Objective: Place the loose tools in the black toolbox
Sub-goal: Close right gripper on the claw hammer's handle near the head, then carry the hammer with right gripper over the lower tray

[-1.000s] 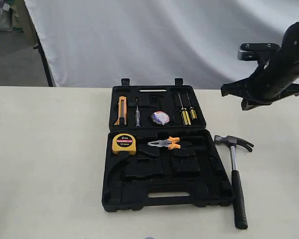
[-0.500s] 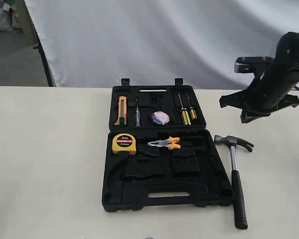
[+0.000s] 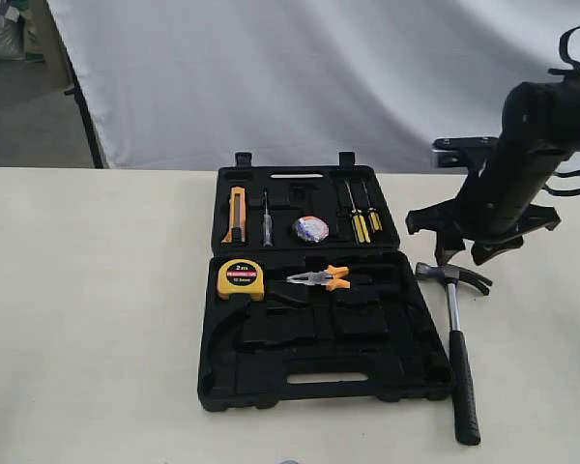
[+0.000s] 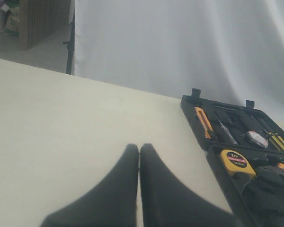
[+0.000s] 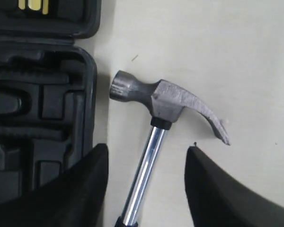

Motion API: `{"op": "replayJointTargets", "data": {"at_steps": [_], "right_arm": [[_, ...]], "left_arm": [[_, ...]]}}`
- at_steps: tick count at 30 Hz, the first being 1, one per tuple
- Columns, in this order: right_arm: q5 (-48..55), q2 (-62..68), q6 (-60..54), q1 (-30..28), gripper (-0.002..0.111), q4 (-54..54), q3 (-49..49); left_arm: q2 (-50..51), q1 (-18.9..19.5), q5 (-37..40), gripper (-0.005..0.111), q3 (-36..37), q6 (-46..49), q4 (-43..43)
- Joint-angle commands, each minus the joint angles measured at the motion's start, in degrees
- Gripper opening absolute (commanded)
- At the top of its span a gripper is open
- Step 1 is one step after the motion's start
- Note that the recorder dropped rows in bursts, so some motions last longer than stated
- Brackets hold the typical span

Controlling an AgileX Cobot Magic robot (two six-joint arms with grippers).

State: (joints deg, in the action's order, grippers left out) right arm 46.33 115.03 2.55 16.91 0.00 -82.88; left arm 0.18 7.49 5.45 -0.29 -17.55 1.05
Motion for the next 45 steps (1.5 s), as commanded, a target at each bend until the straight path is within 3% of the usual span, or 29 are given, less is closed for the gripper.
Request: {"op": "replayJointTargets", "data": {"at_steps": [1, 12, 14, 18, 24, 28, 31, 36, 45], "right_arm": [[0.66, 0.51, 1.1, -0.14, 0.049, -0.54, 0.07], [0.98, 12.71, 1.31, -0.26, 0.046, -4.69, 0.07], [1.28, 14.79, 1.09, -0.26, 0.035, -4.8, 0.07], [0.24, 16.54, 0.96, -0.26, 0.0, -6.18, 0.07], [-1.37, 16.3, 2.0, -0.26, 0.0, -10.72, -0.37], [-0.89, 15.16, 12.16, -2.93, 0.0, -19.72, -0.25], [-3.92, 11.88, 13.53, -6.01, 0.0, -20.01, 2.94], [-15.3, 2.83, 14.02, -6.13, 0.0, -17.09, 9.56], [-20.62, -6.58, 13.93, -5.25, 0.0, -15.21, 14.75]], "left_arm": [[-0.18, 1.45, -0.41, 0.001, -0.15, -0.27, 0.25], [-0.18, 1.45, -0.41, 0.001, -0.15, -0.27, 0.25], [-0.18, 1.45, -0.41, 0.001, -0.15, -0.27, 0.25], [-0.18, 1.45, -0.41, 0.001, -0.15, -0.27, 0.25], [-0.18, 1.45, -0.41, 0.001, -0.15, -0.27, 0.25], [-0.18, 1.45, -0.41, 0.001, -0.15, -0.27, 0.25], [-0.18, 1.45, -0.41, 0.001, -0.15, -0.27, 0.25], [-0.18, 1.45, -0.41, 0.001, -0.15, -0.27, 0.25], [-0.18, 1.45, -0.41, 0.001, -0.15, -0.27, 0.25]]}}
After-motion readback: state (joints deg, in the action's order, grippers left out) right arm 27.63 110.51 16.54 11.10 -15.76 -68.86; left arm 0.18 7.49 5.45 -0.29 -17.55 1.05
